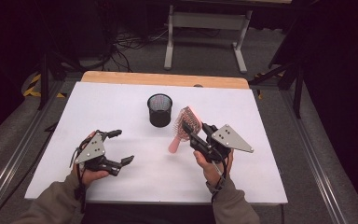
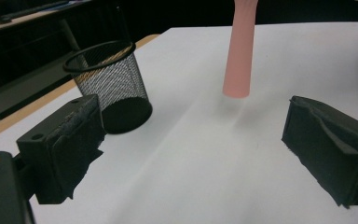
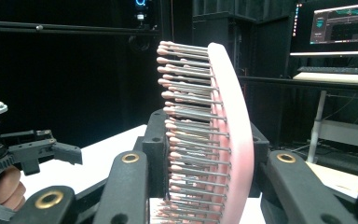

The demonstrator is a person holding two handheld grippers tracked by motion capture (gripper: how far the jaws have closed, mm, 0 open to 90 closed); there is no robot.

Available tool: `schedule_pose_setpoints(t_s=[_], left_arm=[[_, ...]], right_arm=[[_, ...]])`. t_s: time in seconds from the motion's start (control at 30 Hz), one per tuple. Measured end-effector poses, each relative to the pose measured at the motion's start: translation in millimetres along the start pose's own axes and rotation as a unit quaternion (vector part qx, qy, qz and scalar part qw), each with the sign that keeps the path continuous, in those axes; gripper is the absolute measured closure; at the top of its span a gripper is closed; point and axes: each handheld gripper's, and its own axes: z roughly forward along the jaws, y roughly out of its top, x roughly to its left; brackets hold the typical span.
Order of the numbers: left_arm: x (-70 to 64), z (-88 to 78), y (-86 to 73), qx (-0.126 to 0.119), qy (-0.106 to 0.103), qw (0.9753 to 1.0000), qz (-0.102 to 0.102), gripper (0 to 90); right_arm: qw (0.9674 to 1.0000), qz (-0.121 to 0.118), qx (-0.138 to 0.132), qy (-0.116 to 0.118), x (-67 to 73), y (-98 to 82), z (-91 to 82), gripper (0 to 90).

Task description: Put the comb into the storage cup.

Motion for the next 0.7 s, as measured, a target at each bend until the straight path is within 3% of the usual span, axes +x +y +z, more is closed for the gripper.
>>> schedule_pose_setpoints(t_s=[0.3, 0.7], left_arm=[[5.9, -25.5, -18.5, 0.004, 0.017, 0.9996, -0.021, 5.7], [5.3, -39.3, -30.4, 0.004, 0.036, 0.9988, -0.033, 5.3]], right_arm=[[1.0, -0.005, -0.006, -0.002, 0.5, 4.3, 2.0, 64.2], [0.9995, -0.011, -0.02, -0.023, -17.2, 27.0, 10.6, 64.1]])
